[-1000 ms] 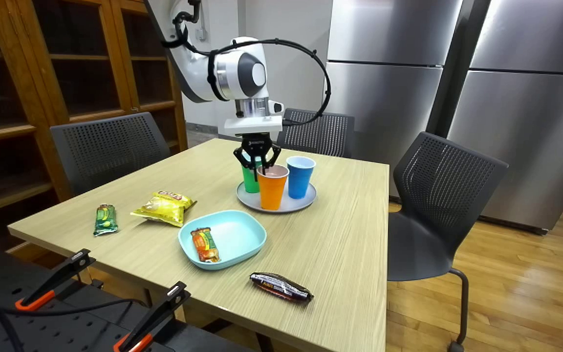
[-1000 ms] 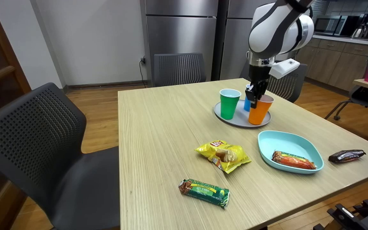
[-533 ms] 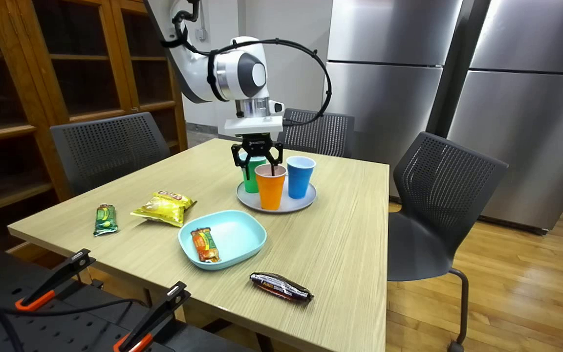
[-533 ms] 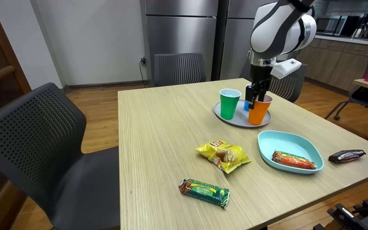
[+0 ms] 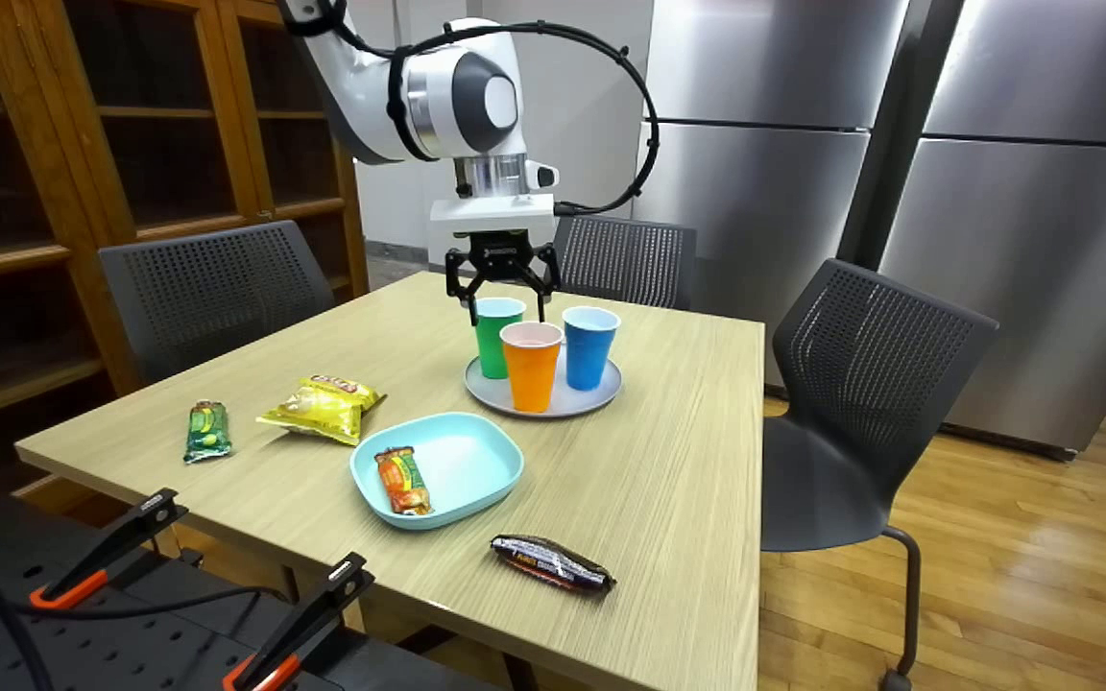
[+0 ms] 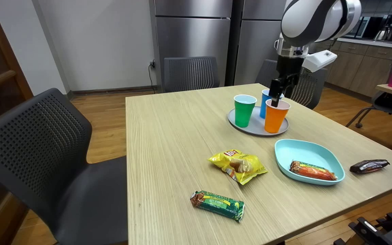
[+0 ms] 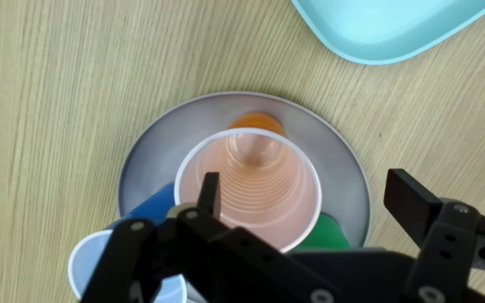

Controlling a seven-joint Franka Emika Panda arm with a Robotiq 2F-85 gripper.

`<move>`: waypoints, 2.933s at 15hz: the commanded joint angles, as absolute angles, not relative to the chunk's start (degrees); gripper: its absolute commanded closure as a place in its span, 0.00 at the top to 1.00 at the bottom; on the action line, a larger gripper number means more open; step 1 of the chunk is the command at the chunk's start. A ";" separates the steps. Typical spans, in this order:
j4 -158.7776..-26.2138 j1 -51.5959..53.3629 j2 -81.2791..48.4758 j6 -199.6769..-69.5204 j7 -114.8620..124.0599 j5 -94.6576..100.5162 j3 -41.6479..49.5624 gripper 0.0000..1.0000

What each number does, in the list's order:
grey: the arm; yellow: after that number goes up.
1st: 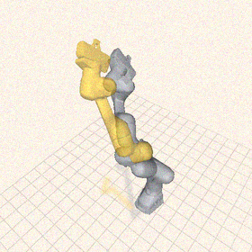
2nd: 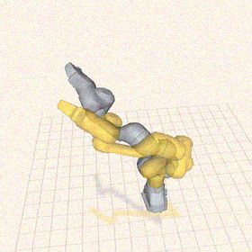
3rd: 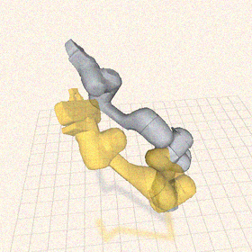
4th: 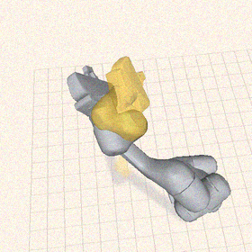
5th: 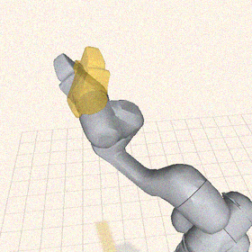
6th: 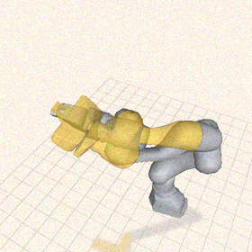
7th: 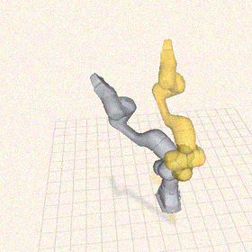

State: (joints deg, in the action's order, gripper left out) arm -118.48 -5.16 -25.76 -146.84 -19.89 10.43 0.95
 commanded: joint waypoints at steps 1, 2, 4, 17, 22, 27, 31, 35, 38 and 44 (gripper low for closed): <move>-125.39 -7.86 -18.74 -148.71 -23.66 7.42 -1.05 1.00; -126.53 -8.29 -17.65 -149.06 -24.32 6.42 -1.18 1.00; -128.94 -8.99 -15.50 -149.93 -25.10 4.39 -0.95 1.00; -130.36 -8.35 -14.92 -148.76 -23.24 3.57 1.38 1.00; -130.36 -8.35 -14.92 -148.76 -23.23 3.57 1.38 1.00; -130.36 -8.35 -14.92 -148.76 -23.23 3.57 1.38 1.00; -130.73 -9.09 -14.58 -149.07 -25.02 3.80 1.61 1.00; -132.27 -12.20 -12.54 -149.48 -30.87 -0.29 1.14 1.00; -133.51 -15.83 -11.54 -150.53 -41.76 -7.28 -0.33 1.00; -136.73 -15.78 -11.34 -151.13 -54.73 -6.63 1.47 1.00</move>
State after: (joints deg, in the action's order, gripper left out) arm -133.38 -15.51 -13.51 -149.45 -49.57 -7.41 1.44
